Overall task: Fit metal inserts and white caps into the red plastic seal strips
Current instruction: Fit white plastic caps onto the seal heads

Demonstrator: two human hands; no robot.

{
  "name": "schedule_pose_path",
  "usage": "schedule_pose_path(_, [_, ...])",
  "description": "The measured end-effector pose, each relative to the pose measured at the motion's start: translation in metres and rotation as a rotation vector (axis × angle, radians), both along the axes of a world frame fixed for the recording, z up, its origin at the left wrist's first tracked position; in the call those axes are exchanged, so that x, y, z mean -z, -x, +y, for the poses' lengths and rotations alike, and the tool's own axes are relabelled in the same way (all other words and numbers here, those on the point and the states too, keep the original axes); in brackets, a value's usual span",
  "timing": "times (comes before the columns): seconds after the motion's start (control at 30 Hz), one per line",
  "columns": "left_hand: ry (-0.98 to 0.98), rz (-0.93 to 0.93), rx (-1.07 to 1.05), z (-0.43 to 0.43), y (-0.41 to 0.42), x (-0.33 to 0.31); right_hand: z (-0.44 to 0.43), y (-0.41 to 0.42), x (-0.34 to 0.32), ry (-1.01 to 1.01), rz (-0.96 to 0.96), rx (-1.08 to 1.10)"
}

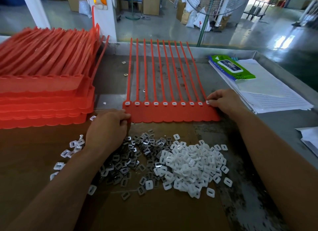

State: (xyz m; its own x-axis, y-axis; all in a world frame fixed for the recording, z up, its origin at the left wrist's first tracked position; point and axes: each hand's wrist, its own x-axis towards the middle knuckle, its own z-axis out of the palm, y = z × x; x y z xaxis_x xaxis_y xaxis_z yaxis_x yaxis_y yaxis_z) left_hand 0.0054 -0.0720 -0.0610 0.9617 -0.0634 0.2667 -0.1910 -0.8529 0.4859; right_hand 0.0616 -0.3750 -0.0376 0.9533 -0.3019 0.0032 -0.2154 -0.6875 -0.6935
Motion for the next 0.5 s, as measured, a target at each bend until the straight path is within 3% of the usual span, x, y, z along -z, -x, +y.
schedule_pose_path(0.5, [0.006, -0.009, 0.005, 0.0001, 0.0001, 0.001, -0.0045, 0.0035, -0.0075, 0.03, 0.132, -0.102])
